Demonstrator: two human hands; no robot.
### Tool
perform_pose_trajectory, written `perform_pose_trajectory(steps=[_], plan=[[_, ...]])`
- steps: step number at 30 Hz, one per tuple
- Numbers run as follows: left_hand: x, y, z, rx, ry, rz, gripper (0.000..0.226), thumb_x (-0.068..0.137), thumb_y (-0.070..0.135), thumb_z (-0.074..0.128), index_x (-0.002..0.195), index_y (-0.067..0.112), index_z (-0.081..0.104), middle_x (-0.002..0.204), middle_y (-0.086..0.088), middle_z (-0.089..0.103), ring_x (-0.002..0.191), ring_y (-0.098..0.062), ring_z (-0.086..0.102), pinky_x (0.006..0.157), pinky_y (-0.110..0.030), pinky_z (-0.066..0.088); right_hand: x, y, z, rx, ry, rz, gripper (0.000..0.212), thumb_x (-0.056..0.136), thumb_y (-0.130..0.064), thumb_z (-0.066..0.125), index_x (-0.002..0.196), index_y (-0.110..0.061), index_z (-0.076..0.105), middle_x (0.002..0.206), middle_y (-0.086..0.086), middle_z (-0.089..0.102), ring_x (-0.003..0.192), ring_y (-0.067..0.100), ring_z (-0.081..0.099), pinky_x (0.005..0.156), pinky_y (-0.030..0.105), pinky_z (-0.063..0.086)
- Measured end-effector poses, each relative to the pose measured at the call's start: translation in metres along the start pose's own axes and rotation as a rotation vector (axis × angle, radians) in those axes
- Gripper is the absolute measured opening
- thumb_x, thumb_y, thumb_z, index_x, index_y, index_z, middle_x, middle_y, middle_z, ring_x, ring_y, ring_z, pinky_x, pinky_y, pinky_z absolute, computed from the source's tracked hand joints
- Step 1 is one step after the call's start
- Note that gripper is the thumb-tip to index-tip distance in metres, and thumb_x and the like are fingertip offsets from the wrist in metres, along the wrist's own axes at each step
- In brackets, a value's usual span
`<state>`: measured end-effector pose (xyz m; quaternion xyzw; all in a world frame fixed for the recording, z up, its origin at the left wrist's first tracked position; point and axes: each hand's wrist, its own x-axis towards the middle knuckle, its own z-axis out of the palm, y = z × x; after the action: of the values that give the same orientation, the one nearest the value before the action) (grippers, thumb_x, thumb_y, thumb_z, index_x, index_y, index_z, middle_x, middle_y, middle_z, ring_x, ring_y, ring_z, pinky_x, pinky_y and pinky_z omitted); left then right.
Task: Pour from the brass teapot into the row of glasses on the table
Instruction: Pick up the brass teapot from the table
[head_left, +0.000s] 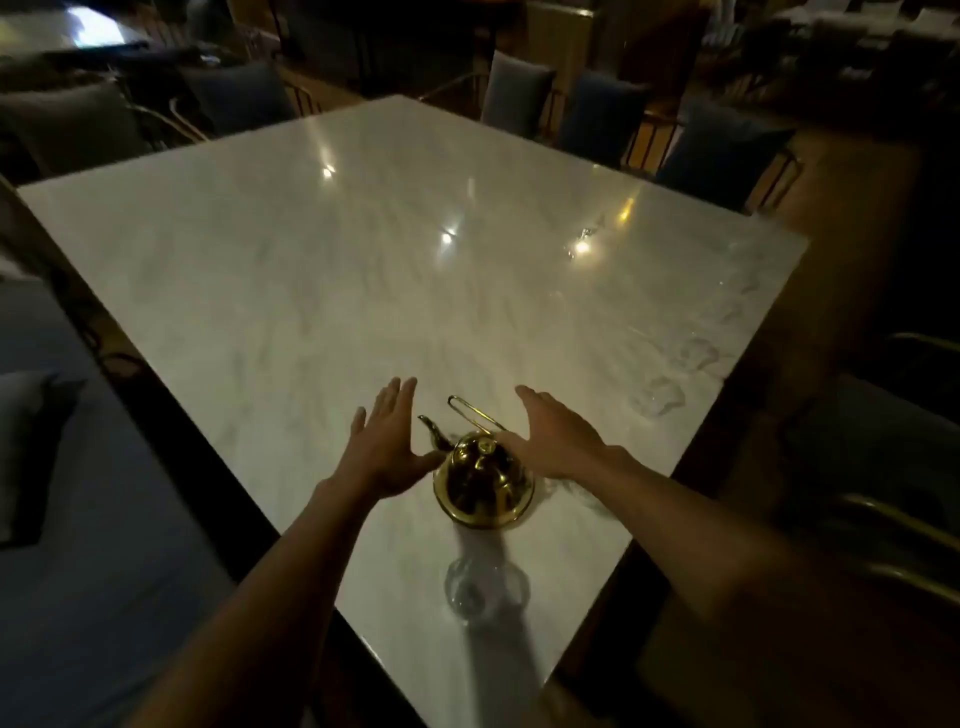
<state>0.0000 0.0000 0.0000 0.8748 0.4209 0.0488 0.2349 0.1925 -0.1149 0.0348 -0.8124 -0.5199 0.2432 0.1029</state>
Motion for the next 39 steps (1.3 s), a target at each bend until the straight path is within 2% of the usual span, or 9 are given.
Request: perform_pose_trajectory(steps=[6,10,13,15,17,21,26,31,39], plan=[[0.03,-0.035,0.055,0.017,-0.227,0.109,0.101,0.091,0.043,0.068,0.161,0.013,0.001,0.17,-0.009,0.0,0.157,-0.023,-0.001,0.127,-0.044,0.003,0.036,-0.01,0.045,0.08,0.034,0.023,0.067,0.099,-0.044,0.054,0.156,-0.02,0.03,0.149,0.008,0.049,0.136,0.029,0.047,0.104,0.041,0.044],[0.049,-0.035,0.079,-0.039,-0.294,0.268,0.103,0.082,0.043,0.077,0.16,0.014,0.016,0.168,-0.009,0.016,0.156,-0.027,0.01,0.125,-0.053,0.015,0.054,-0.013,0.056,0.149,0.058,0.018,0.058,0.098,-0.048,0.053,0.149,-0.021,0.043,0.132,0.006,0.064,0.121,0.027,0.06,0.097,0.039,0.051],[0.056,-0.035,0.092,-0.11,-0.301,0.369,0.104,0.067,0.041,0.084,0.154,0.017,0.031,0.16,-0.007,0.032,0.148,-0.031,0.03,0.116,-0.054,0.033,0.066,-0.017,0.058,0.278,0.091,0.028,0.049,0.098,-0.048,0.055,0.139,-0.021,0.054,0.106,0.001,0.071,0.103,0.023,0.068,0.085,0.035,0.056],[0.059,-0.036,0.097,-0.13,-0.294,0.385,0.109,0.065,0.039,0.087,0.155,0.016,0.029,0.162,-0.008,0.03,0.147,-0.033,0.032,0.116,-0.052,0.035,0.072,-0.02,0.057,0.381,0.126,0.047,0.038,0.097,-0.045,0.059,0.128,-0.023,0.063,0.083,-0.008,0.067,0.085,0.015,0.069,0.075,0.03,0.055],[0.062,-0.039,0.1,-0.138,-0.285,0.391,0.115,0.064,0.038,0.089,0.157,0.016,0.026,0.164,-0.008,0.026,0.148,-0.033,0.032,0.116,-0.052,0.035,0.08,-0.022,0.056,0.513,0.132,0.066,0.026,0.096,-0.042,0.062,0.118,-0.029,0.067,0.07,-0.006,0.067,0.072,0.01,0.069,0.071,0.033,0.058],[0.065,-0.048,0.102,-0.11,-0.304,0.427,0.119,0.066,0.038,0.089,0.16,0.017,0.018,0.166,-0.008,0.021,0.151,-0.033,0.027,0.118,-0.054,0.032,0.087,-0.024,0.054,0.647,0.06,0.083,0.023,0.097,-0.034,0.063,0.119,-0.031,0.071,0.091,-0.002,0.077,0.087,0.009,0.074,0.085,0.033,0.061],[0.065,-0.05,0.101,-0.111,-0.313,0.466,0.121,0.068,0.047,0.086,0.161,0.016,0.015,0.167,-0.01,0.018,0.152,-0.032,0.024,0.12,-0.052,0.03,0.081,-0.031,0.045,0.651,0.073,0.08,0.027,0.097,-0.03,0.064,0.122,-0.024,0.073,0.114,-0.005,0.076,0.101,0.007,0.072,0.097,0.035,0.057],[0.064,-0.048,0.088,-0.168,-0.25,0.564,0.123,0.069,0.072,0.071,0.16,0.012,0.015,0.166,-0.008,0.02,0.149,-0.03,0.032,0.115,-0.051,0.039,0.074,-0.042,0.025,0.605,0.114,0.086,0.028,0.097,-0.034,0.064,0.12,-0.021,0.073,0.116,-0.004,0.074,0.108,0.015,0.069,0.101,0.041,0.054],[0.06,-0.028,0.061,-0.121,-0.137,0.714,0.139,0.058,0.072,0.084,0.16,0.008,0.015,0.167,-0.009,0.019,0.153,-0.027,0.024,0.116,-0.049,0.038,0.036,-0.058,-0.017,0.612,0.221,0.003,0.035,0.092,-0.028,0.071,0.127,-0.028,0.068,0.095,-0.011,0.069,0.098,0.02,0.071,0.098,0.04,0.055]])
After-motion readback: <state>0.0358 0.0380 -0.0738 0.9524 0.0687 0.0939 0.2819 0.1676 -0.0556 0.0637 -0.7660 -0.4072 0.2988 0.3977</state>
